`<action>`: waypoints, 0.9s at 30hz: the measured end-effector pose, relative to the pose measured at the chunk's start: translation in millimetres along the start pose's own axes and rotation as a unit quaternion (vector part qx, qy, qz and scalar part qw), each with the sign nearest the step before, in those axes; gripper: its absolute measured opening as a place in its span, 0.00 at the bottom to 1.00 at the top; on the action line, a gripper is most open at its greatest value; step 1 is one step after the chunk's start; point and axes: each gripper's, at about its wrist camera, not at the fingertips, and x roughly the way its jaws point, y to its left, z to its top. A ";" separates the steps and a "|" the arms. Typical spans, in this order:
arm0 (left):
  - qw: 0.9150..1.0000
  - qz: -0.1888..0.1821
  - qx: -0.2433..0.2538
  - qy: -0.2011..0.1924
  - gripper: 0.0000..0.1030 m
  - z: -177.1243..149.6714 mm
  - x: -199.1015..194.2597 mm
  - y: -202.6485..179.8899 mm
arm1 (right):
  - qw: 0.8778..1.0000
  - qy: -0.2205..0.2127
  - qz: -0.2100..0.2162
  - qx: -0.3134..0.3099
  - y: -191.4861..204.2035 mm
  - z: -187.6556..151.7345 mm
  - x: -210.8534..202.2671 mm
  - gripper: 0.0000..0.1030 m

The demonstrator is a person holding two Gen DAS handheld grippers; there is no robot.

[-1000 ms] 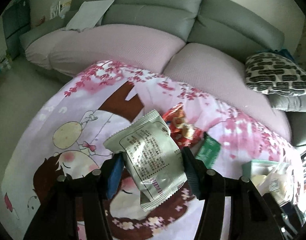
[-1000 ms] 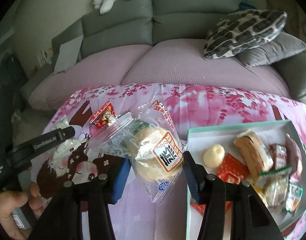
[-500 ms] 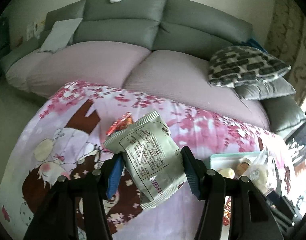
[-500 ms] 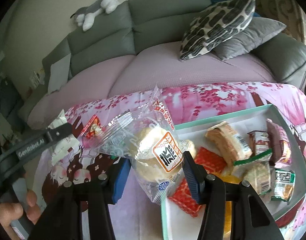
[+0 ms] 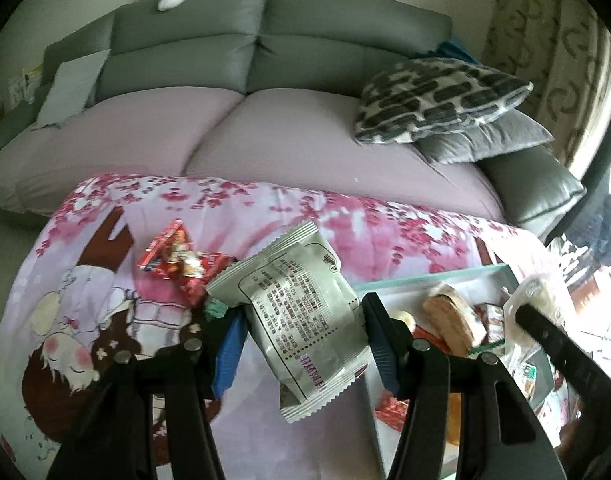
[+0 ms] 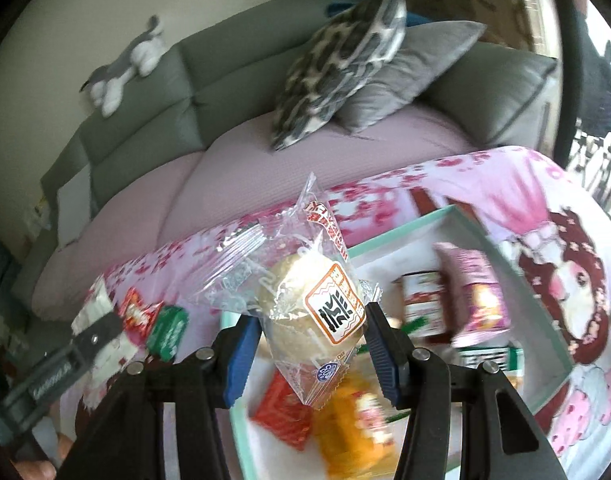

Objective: Organize snacks
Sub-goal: 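Carry both packs to the white tray and open both tools to release them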

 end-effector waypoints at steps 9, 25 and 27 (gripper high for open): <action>0.998 -0.039 0.040 0.018 0.57 -11.3 8.8 -39.0 | 0.998 -0.014 -0.042 0.047 -44.0 10.1 -5.9 0.53; 0.993 -0.055 0.075 0.071 0.57 -29.2 46.3 -63.9 | 0.996 -0.001 -0.071 0.061 -62.4 9.4 17.2 0.54; 0.993 -0.054 0.078 0.076 0.57 -31.0 51.2 -64.9 | 0.996 0.002 -0.074 0.059 -61.8 8.8 20.8 0.54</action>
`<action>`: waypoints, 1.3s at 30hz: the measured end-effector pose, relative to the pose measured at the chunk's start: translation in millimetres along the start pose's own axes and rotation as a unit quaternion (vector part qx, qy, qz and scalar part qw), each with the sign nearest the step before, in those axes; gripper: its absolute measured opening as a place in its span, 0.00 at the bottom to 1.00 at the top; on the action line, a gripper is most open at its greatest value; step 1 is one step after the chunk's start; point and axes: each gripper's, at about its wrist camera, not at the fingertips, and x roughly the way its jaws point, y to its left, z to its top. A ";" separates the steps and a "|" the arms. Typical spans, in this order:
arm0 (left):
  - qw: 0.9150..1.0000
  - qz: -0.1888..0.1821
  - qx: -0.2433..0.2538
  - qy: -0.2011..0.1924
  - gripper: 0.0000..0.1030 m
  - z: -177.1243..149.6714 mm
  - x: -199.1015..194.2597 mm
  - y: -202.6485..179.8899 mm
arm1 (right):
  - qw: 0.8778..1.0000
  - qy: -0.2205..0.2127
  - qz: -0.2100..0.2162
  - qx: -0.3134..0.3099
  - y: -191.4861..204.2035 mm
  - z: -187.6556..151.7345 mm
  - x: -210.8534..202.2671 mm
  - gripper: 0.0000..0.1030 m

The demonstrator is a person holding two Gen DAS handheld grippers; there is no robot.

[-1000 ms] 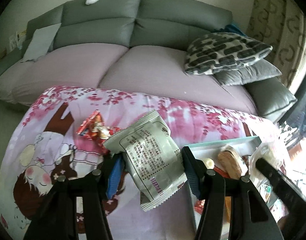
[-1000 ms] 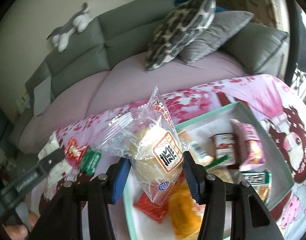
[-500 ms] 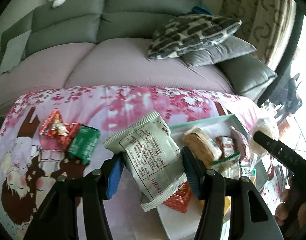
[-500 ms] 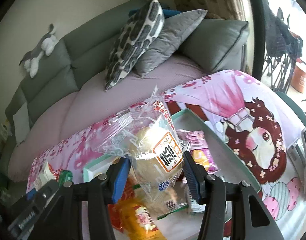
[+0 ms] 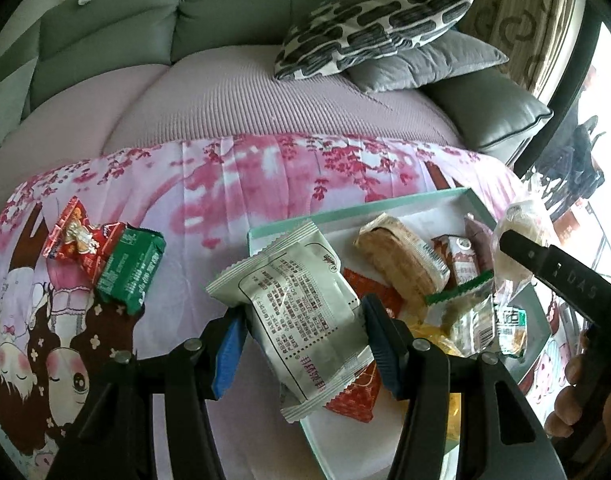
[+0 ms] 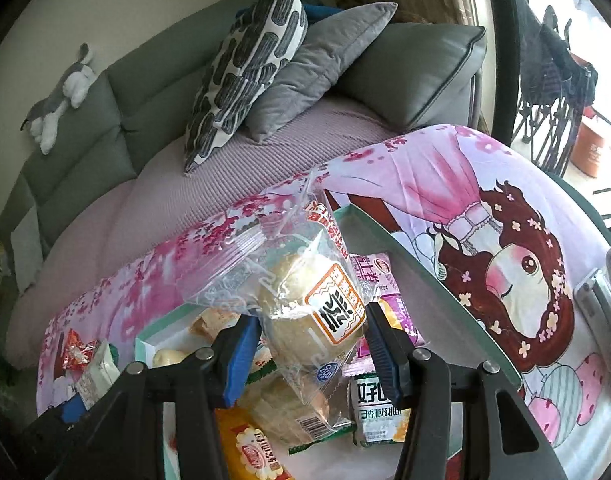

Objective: Organize snacks
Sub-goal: 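Carry both packs to the white tray and open both tools to release them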

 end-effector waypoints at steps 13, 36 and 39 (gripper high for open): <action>1.000 0.000 0.023 0.020 0.57 -4.6 13.2 -10.5 | 1.000 0.008 -0.013 -0.014 6.6 -2.4 8.6 0.55; 0.999 0.023 0.032 0.026 0.84 -1.9 7.9 -10.7 | 0.999 0.025 -0.032 -0.035 13.9 -4.1 10.5 0.83; 0.999 0.032 0.026 0.022 0.84 -0.1 5.5 -5.7 | 0.998 0.023 -0.035 -0.040 14.8 -3.7 9.6 0.93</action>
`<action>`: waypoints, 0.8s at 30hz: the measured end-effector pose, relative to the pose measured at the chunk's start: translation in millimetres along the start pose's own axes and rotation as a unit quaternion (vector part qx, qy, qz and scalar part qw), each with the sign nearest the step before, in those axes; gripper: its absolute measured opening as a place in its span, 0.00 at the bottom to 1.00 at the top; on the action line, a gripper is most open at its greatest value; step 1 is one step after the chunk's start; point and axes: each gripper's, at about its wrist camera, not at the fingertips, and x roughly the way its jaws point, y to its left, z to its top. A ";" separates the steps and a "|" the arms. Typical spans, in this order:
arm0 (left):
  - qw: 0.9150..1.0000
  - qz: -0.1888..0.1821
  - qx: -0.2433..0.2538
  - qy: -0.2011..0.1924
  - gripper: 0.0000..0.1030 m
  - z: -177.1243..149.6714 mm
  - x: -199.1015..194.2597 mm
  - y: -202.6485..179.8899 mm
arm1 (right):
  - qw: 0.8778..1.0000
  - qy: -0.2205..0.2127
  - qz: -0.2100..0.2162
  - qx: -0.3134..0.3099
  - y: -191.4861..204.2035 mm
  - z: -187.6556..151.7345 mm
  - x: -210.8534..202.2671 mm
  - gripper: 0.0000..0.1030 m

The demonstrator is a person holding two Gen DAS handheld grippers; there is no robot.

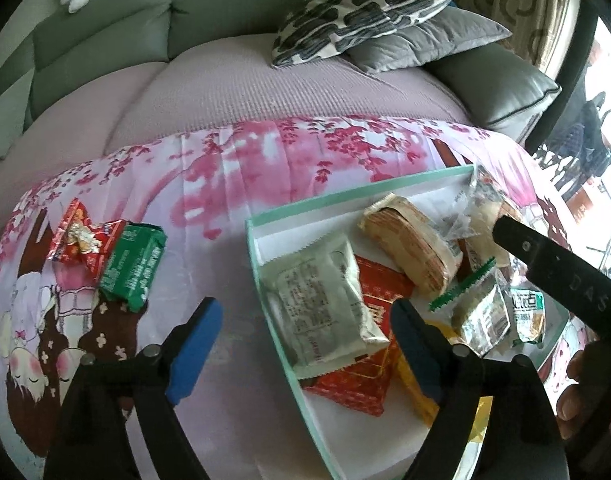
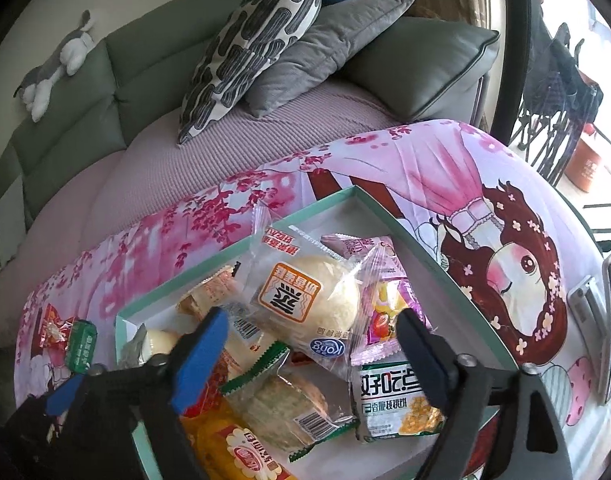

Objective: Organize snacks
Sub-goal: 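Carry both packs to the white tray and open both tools to release them, then move both tools back over the red chip bag and green packet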

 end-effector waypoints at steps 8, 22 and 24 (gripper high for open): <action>0.995 0.049 -0.085 -0.019 0.84 4.1 -5.9 38.9 | 1.000 0.001 -0.006 -0.012 3.4 -1.0 0.2 0.99; 0.974 0.099 -0.202 -0.032 0.96 -3.2 -13.8 107.0 | 0.999 0.000 0.002 -0.038 18.1 -3.9 -6.0 0.99; 0.971 0.101 -0.213 -0.034 0.96 -4.1 -14.5 110.3 | 0.999 -0.001 0.003 -0.042 19.9 -4.2 -6.7 0.99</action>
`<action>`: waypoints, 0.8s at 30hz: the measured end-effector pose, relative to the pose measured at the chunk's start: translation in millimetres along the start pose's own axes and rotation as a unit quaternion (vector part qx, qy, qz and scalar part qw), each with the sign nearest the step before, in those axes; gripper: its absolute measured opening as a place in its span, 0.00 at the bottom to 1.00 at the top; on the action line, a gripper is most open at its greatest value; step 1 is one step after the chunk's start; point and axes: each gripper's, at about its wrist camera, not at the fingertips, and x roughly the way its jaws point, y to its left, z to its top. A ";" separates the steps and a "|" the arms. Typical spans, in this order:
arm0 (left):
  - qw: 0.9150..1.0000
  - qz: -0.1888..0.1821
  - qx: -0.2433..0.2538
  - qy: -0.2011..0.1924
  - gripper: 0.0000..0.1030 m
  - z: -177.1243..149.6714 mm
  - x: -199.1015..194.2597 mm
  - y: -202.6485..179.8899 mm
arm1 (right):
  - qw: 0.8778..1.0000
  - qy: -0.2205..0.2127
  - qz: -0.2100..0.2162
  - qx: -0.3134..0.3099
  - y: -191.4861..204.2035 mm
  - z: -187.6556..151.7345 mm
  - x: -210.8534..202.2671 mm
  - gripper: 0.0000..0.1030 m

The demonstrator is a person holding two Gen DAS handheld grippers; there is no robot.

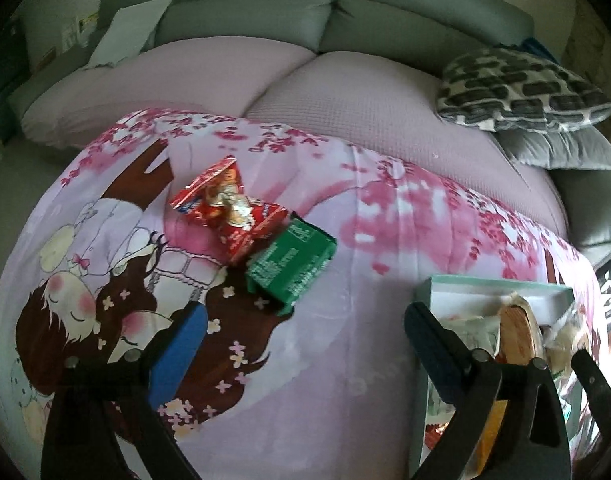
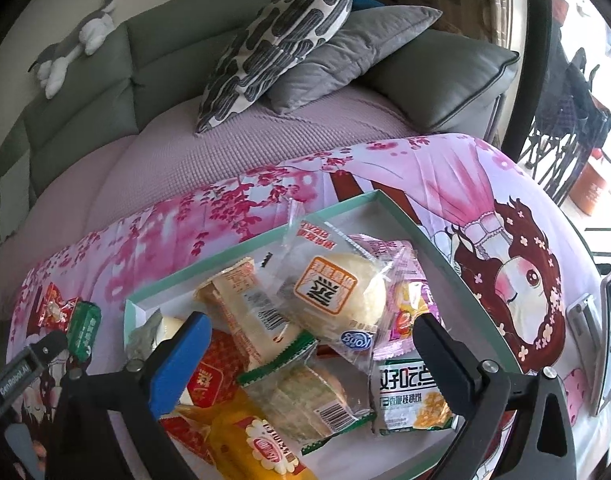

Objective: Organize snacks
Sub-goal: 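Move both tools back over the red chip bag and green packet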

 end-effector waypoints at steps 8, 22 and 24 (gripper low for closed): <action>1.000 -0.010 -0.021 -0.002 1.00 2.3 0.0 8.1 | 1.000 -0.011 0.008 -0.019 10.8 -1.5 -5.0 1.00; 0.999 0.036 0.000 -0.026 1.00 18.8 -23.4 40.3 | 0.997 -0.047 0.043 -0.051 43.9 -2.1 -36.5 1.00; 0.999 0.040 -0.001 -0.029 1.00 21.1 -27.5 47.9 | 0.996 -0.049 0.049 -0.060 51.9 -4.0 -39.3 1.00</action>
